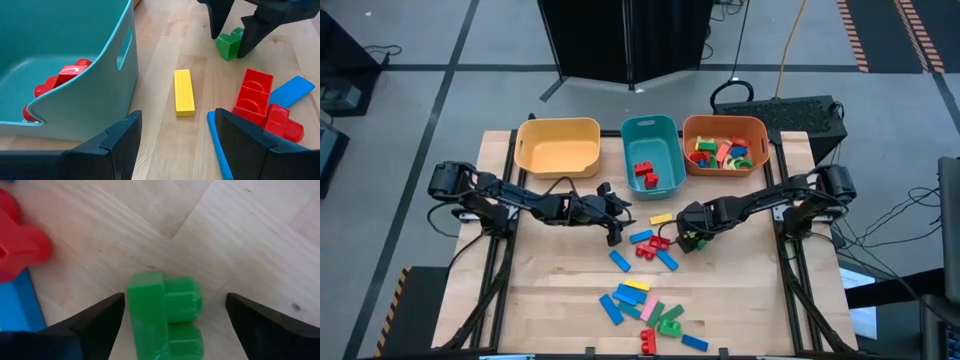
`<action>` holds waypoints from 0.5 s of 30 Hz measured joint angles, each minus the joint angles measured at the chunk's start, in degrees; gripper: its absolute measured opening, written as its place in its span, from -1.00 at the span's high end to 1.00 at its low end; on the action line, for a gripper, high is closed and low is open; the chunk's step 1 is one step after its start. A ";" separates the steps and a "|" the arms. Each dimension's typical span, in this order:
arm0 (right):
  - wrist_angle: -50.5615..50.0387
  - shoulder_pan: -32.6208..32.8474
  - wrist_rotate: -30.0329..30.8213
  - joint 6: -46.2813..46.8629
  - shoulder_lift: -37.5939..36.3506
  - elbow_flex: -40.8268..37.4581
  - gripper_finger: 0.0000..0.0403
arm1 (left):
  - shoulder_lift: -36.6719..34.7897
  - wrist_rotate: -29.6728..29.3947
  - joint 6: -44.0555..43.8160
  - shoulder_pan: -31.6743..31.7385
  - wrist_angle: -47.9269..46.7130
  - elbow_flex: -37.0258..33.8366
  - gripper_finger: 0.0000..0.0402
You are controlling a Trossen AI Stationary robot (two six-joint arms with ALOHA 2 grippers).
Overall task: Sort blocks by size
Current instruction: Put the green 2 stud game piece into the blue bin
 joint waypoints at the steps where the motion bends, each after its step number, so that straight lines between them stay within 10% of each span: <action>1: 0.02 0.14 0.09 0.00 0.29 0.03 -0.65 | 0.00 0.00 0.02 0.00 -0.02 0.00 -0.20; 15: -2.76 1.31 0.82 0.01 0.30 -0.17 0.06 | 0.00 0.00 0.02 0.00 -0.39 0.00 -0.20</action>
